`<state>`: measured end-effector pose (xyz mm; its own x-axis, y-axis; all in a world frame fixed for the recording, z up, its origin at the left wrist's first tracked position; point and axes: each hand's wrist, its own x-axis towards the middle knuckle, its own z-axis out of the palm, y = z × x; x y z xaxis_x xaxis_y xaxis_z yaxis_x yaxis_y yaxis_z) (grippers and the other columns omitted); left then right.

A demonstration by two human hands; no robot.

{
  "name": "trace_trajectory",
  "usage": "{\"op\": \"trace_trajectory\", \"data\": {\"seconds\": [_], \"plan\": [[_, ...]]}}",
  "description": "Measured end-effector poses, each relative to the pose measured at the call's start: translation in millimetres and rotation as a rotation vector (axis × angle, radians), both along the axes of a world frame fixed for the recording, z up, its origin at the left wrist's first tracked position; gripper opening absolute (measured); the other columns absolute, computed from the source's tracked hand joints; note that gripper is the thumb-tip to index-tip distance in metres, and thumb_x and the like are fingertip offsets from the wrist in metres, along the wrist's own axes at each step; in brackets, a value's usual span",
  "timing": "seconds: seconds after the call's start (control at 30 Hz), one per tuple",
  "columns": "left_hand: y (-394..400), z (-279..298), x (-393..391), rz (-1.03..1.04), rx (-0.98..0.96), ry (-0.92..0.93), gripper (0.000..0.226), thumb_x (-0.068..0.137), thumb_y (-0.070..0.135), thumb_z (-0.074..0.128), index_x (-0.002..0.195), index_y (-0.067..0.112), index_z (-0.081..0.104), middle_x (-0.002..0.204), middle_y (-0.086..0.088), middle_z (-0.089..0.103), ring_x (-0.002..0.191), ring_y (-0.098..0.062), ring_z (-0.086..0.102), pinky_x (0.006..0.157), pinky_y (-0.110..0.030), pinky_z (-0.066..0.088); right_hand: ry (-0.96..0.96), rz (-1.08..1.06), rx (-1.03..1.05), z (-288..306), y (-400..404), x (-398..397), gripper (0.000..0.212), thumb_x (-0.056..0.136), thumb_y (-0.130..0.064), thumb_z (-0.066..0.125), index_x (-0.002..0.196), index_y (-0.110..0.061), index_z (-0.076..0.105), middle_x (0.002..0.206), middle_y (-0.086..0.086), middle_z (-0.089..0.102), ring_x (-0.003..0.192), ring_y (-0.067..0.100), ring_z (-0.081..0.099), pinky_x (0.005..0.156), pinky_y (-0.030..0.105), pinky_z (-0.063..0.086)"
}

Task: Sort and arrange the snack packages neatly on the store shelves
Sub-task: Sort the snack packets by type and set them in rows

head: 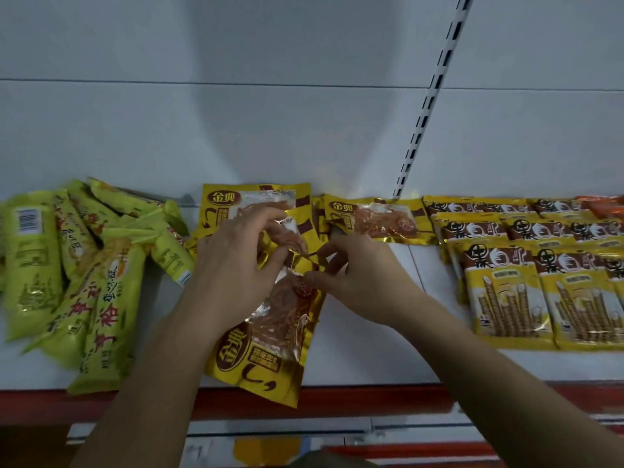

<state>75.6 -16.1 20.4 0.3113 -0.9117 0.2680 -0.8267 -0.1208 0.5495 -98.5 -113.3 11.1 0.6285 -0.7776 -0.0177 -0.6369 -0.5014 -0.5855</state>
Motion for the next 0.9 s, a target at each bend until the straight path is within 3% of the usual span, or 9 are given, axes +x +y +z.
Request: {"op": "trace_trajectory", "data": {"seconds": [0.13, 0.23, 0.33, 0.4, 0.53, 0.63, 0.7, 0.77, 0.9], "plan": [[2, -1, -1, -0.007, 0.054, -0.041, 0.056, 0.090, 0.039, 0.068, 0.140, 0.042, 0.043, 0.124, 0.017, 0.061, 0.118, -0.015, 0.054, 0.100, -0.057, 0.042, 0.025, -0.053, -0.019, -10, 13, 0, 0.048, 0.080, -0.062, 0.073, 0.113, -0.028, 0.067, 0.096, -0.009, 0.054, 0.086, 0.009, 0.053, 0.066, 0.024, 0.040], [2, 0, -2, -0.033, 0.052, -0.001, 0.053, 0.092, 0.035, 0.066, 0.140, 0.042, 0.044, 0.122, 0.017, 0.060, 0.114, -0.012, 0.054, 0.098, -0.056, 0.046, -0.032, -0.084, -0.026, -9, 16, -2, 0.018, 0.086, -0.042, 0.076, 0.095, -0.030, 0.067, 0.097, -0.010, 0.055, 0.082, 0.006, 0.051, 0.062, 0.018, 0.038], [3, 4, -4, -0.055, 0.056, 0.027, 0.053, 0.092, 0.038, 0.066, 0.140, 0.043, 0.044, 0.123, 0.018, 0.060, 0.114, -0.008, 0.055, 0.098, -0.054, 0.047, -0.286, -0.136, 0.113, -5, 15, -9, 0.016, 0.091, -0.020, 0.072, 0.081, -0.027, 0.063, 0.074, -0.013, 0.062, 0.063, 0.001, 0.055, 0.054, 0.014, 0.039], [4, 7, -3, -0.072, 0.053, 0.066, 0.054, 0.091, 0.045, 0.067, 0.140, 0.042, 0.045, 0.119, 0.019, 0.063, 0.107, -0.004, 0.060, 0.093, -0.046, 0.053, -0.518, -0.174, 0.291, 2, 15, -19, 0.017, 0.095, -0.009, 0.067, 0.084, -0.020, 0.060, 0.064, -0.011, 0.063, 0.052, 0.004, 0.052, 0.052, 0.020, 0.041], [6, 19, 1, -0.098, 0.051, 0.324, 0.053, 0.082, 0.062, 0.071, 0.129, 0.045, 0.055, 0.101, 0.015, 0.073, 0.089, -0.005, 0.069, 0.081, -0.035, 0.055, -0.817, -0.278, 0.377, 18, 10, -45, 0.008, 0.097, -0.002, 0.061, 0.094, -0.008, 0.057, 0.077, 0.020, 0.065, 0.066, 0.025, 0.061, 0.059, 0.033, 0.053], [5, 24, -5, -0.114, 0.057, 0.670, 0.044, 0.085, 0.032, 0.078, 0.126, 0.037, 0.060, 0.102, 0.002, 0.078, 0.091, -0.020, 0.075, 0.080, -0.051, 0.061, -1.069, -0.383, 0.449, 28, 3, -64, 0.015, 0.098, 0.002, 0.057, 0.097, -0.013, 0.054, 0.071, 0.004, 0.070, 0.070, 0.020, 0.068, 0.066, 0.033, 0.058], [0, 24, -13, -0.114, 0.002, 0.915, 0.044, 0.082, 0.021, 0.074, 0.124, 0.027, 0.063, 0.103, -0.007, 0.078, 0.093, -0.027, 0.076, 0.084, -0.060, 0.058, -1.060, -0.404, 0.371, 32, 0, -78, 0.020, 0.097, 0.002, 0.059, 0.108, -0.015, 0.053, 0.069, 0.001, 0.070, 0.069, 0.019, 0.069, 0.066, 0.032, 0.060], [-9, 24, -22, -0.075, -0.118, 1.005, 0.041, 0.080, 0.021, 0.073, 0.120, 0.024, 0.064, 0.105, -0.008, 0.077, 0.095, -0.026, 0.075, 0.087, -0.056, 0.058, -0.943, -0.381, 0.277, 35, -3, -87, 0.033, 0.095, 0.004, 0.061, 0.119, -0.017, 0.054, 0.071, 0.005, 0.068, 0.069, 0.019, 0.070, 0.064, 0.028, 0.060], [-31, 25, -34, 0.030, -0.278, 0.912, 0.018, 0.096, 0.006, 0.064, 0.110, 0.016, 0.058, 0.083, -0.004, 0.075, 0.071, -0.016, 0.071, 0.064, -0.036, 0.060, -0.710, -0.379, 0.040, 46, -16, -101, 0.020, 0.089, 0.000, 0.071, 0.101, -0.015, 0.074, 0.082, 0.018, 0.065, 0.064, 0.016, 0.068, 0.059, 0.022, 0.054]]}}
